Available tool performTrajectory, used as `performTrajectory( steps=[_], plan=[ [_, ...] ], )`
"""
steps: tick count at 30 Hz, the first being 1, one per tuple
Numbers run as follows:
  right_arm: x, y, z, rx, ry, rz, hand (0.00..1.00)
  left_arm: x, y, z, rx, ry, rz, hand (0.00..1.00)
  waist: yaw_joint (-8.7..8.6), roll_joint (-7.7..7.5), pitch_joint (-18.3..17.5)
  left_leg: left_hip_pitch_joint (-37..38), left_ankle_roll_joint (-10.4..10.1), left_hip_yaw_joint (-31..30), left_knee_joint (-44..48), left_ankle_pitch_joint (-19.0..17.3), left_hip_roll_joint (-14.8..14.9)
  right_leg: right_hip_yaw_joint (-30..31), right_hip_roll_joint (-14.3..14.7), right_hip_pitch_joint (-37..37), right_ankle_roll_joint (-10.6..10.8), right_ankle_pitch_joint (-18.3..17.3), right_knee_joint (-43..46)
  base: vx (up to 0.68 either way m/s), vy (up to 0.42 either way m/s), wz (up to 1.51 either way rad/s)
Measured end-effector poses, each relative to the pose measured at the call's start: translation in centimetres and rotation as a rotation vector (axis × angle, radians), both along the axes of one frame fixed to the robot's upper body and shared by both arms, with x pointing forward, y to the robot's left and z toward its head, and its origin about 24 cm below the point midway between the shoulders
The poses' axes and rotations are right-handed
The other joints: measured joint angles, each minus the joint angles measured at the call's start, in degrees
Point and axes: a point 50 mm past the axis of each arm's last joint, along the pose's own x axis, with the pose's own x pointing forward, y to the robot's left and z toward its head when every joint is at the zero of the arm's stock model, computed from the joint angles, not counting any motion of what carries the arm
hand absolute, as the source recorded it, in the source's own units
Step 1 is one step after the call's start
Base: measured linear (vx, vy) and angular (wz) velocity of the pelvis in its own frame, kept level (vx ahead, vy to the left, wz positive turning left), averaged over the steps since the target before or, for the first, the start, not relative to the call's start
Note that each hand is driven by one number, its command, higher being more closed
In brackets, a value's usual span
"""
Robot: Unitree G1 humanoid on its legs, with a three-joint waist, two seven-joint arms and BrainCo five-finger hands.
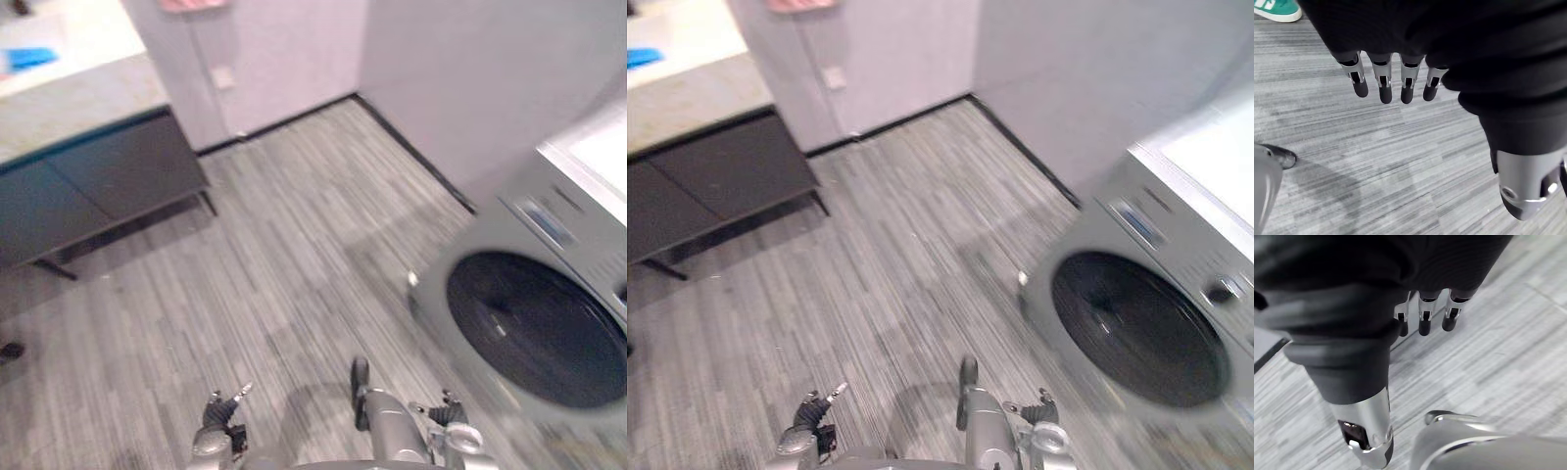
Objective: Pick up the laundry basket with both hands and put the clothes into the washing machine.
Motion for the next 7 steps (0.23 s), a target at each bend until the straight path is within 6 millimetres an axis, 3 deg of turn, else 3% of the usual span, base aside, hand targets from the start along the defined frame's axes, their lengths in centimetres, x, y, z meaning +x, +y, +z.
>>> performTrajectory(
  steps=[2, 5, 6, 7],
  plan=[
    [0.3, 0.4, 0.1, 0.006, -0.008, 0.004, 0.0, 0.5, 0.0, 0.3, 0.003, -0.024, -0.005, 0.0, 0.34, -1.22, -0.1, -2.4, 1.0, 6.3, 0.9, -0.6, 2.2, -0.7, -0.1, 4.8, -0.2, -0.1, -3.3, 0.4, -0.172, 0.23],
    [0.1, 0.1, 0.0, 0.005, 0.002, -0.015, 0.0, 1.9, -0.1, 0.9, 0.008, -0.074, -0.011, 0.0, 0.56, -1.57, -0.5, -3.6, 1.0, 12.7, -14.2, -0.7, 3.5, -3.7, -0.4, 10.2, -0.1, 0.0, -8.8, 0.3, -0.076, 0.28],
    [-0.1, -0.1, -0.1, 0.005, 0.007, -0.027, 0.0, 2.2, -0.2, 1.0, 0.006, -0.08, -0.014, 0.0, 0.63, -1.34, -0.6, -3.4, -0.1, 13.6, -21.3, 0.4, 3.1, -4.4, -0.4, 10.9, 0.2, -0.1, -9.0, 0.21, 0.022, 0.36],
    [-0.4, -0.6, -0.1, -0.003, 0.013, -0.049, 0.0, 2.4, -0.6, 1.0, -0.002, -0.08, -0.017, 0.0, 0.55, -0.4, -1.3, -3.1, -0.1, 13.6, -32.1, 8.0, 1.8, -5.3, 0.3, 11.8, 1.6, -0.9, -9.0, 0.16, 0.027, 0.26]
  ],
)
